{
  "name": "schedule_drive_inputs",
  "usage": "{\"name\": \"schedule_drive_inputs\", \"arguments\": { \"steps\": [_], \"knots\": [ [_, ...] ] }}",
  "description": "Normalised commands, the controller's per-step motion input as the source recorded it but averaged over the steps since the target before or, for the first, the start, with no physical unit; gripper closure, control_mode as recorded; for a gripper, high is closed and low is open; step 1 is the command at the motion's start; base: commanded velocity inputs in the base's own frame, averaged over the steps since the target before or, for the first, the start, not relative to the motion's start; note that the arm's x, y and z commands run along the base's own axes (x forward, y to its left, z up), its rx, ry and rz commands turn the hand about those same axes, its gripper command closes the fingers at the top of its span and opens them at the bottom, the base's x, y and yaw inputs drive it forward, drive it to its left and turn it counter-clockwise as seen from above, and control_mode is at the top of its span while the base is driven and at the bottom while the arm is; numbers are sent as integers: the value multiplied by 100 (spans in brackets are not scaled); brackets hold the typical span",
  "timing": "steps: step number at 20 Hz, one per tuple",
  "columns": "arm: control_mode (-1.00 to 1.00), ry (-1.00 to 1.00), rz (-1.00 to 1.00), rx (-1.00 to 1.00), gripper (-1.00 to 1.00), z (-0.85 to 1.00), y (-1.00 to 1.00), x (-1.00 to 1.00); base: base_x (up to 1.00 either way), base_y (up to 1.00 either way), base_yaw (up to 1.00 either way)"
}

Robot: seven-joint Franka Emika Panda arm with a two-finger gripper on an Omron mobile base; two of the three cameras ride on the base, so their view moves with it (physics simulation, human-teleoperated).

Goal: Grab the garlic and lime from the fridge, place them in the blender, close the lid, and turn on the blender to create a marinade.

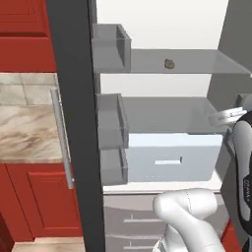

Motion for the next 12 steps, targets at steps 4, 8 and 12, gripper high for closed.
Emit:
{"name": "schedule_drive_inputs", "arguments": {
  "steps": [4,8,12],
  "knots": [
    [100,0,0,0,-100,0,0,0,64,60,-62],
    [100,0,0,0,-100,0,0,0,67,57,-37],
    [100,0,0,0,-100,0,0,0,46,11,-8]
  ]
}}
